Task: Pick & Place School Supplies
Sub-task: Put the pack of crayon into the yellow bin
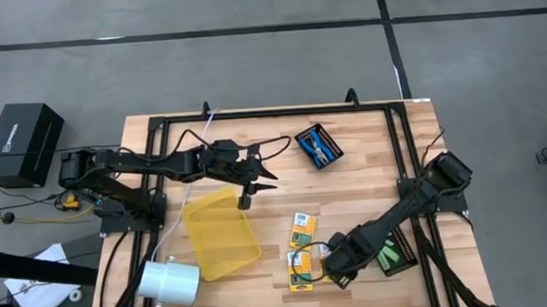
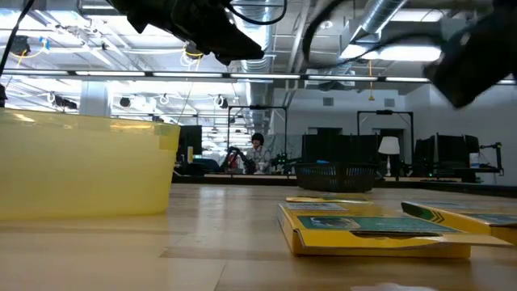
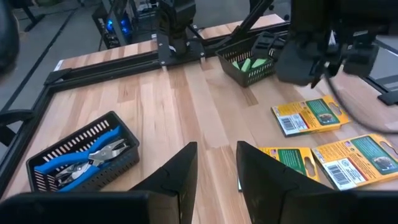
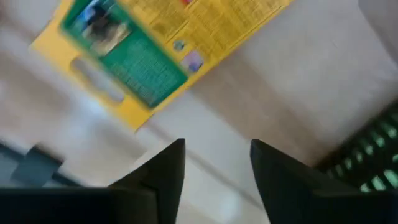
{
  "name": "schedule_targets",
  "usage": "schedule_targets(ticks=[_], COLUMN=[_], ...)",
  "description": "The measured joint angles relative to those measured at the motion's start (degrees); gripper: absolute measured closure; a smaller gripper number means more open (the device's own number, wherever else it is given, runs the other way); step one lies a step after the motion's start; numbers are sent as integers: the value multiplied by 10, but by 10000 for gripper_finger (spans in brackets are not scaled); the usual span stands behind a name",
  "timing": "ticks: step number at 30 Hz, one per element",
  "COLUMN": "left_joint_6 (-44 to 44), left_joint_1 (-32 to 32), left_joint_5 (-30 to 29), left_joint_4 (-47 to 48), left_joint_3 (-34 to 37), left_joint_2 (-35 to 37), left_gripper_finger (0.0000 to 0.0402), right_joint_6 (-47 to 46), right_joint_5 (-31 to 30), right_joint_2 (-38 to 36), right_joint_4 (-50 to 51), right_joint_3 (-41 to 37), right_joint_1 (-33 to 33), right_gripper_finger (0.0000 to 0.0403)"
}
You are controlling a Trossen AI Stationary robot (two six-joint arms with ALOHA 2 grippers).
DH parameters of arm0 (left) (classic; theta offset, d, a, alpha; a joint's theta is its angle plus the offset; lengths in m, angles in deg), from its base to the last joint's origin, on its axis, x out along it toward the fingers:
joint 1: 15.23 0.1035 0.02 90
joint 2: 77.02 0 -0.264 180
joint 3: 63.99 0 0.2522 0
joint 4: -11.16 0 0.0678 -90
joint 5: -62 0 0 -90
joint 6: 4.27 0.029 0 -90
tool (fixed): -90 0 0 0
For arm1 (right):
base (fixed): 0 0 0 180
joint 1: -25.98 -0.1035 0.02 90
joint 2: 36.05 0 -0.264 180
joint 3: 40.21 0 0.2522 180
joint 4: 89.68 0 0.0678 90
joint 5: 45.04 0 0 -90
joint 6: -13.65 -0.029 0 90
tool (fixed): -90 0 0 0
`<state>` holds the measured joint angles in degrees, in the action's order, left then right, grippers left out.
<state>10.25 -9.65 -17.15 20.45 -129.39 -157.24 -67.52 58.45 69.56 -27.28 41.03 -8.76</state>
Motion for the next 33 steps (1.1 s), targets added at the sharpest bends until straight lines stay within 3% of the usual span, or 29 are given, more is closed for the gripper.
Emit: schedule_targets(ticks=[11,24,33], left_joint_6=[0,0,3], left_joint_1=[2,2,21], left_joint_5=[0,0,-1], left_joint_4=[43,49,75], left_joint_3=[0,0,0], left_joint_2=[0,4,4], left_gripper_finger=[296,297,297], right_joint_6=[-5,69,119], right_joint_5=[24,-119,-114], right_joint_2=[50,49,49], right_joint_4=[-87,-246,-240], right_joint_3=[-12,-12,-12], right_joint_1=[73,224,259], right_gripper_finger=[330,335,335])
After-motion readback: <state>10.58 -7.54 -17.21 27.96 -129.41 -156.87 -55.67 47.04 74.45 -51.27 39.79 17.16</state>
